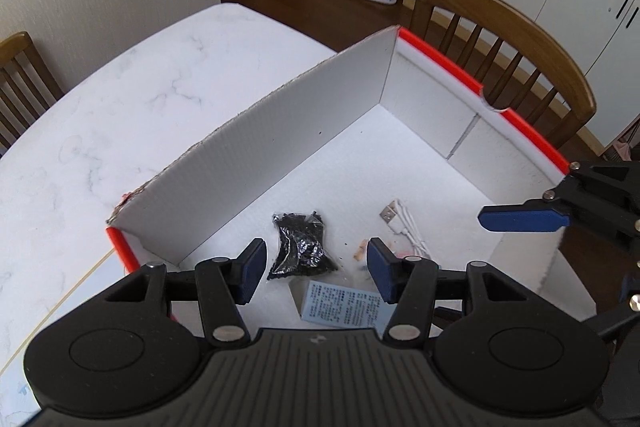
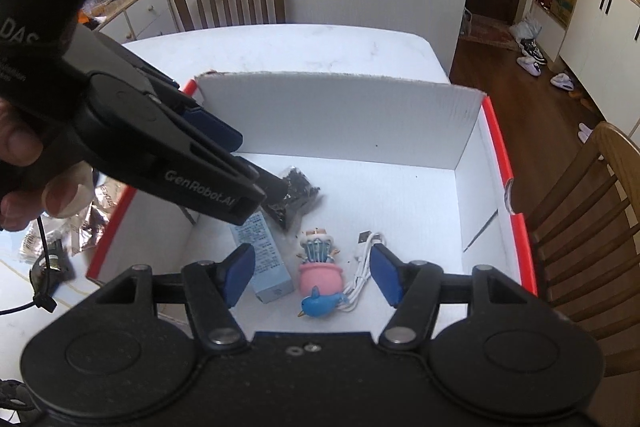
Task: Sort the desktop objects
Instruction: 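Open the right tool to release the pig toy while the left tool releases the bag, then withdraw both tools from the shoebox toward the snack packets on the table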
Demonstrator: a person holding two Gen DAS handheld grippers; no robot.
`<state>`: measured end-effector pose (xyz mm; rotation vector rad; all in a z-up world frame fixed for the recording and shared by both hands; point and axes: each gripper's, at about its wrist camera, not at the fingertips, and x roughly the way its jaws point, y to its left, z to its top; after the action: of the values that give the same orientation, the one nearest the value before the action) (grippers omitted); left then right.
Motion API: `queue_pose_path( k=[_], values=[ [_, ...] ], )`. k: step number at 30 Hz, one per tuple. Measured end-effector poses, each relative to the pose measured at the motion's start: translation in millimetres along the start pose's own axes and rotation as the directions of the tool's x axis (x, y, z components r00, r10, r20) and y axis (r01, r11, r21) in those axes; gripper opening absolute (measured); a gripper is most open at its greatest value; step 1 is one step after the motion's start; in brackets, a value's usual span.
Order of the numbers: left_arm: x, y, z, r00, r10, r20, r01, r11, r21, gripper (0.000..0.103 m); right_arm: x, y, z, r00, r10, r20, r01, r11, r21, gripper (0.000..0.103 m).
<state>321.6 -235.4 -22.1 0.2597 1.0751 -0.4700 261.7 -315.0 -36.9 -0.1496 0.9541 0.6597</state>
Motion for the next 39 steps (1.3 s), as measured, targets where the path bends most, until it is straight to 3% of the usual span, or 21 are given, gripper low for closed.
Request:
queue_pose_path(
  k=[10,14,19,24,36,38,39],
  values=[
    [-34,-2,-17,0.998,-0.018,0.059,0.018,1.0,0.003,0.057,-19,14,-4,0.999,-0.027,0.039,0.028,0.999,-0.03,0.069],
    [-45,-2,-26,0.997,-0.021,0.078,0.021,1.0,0.003,0.059,-25,18,-7,0.998,-0.02,0.055,0.021,1.0,-0.019,0.077],
    [-58,-3,-36,0.995,-0.03,0.1,0.029,0.999,0.014,0.074,-34,25,-13,0.997,-0.01,0.071,0.01,1.0,-0.013,0.086],
    [-69,-3,-48,0.992,-0.044,0.116,0.042,0.999,0.022,0.082,-44,35,-18,0.996,-0.009,0.087,0.009,1.0,-0.006,0.091],
    [-92,3,-73,0.986,-0.07,0.154,0.069,0.998,0.008,0.087,-58,60,-28,0.994,-0.011,0.112,0.009,1.0,0.017,0.093],
    [-95,6,-78,0.985,-0.079,0.156,0.079,0.997,0.005,0.09,-59,65,-28,0.993,-0.009,0.114,0.006,1.0,0.019,0.093],
    [-97,7,-81,0.984,-0.083,0.16,0.084,0.996,0.001,0.097,-59,68,-29,0.994,-0.008,0.113,0.005,1.0,0.02,0.094]
  ],
)
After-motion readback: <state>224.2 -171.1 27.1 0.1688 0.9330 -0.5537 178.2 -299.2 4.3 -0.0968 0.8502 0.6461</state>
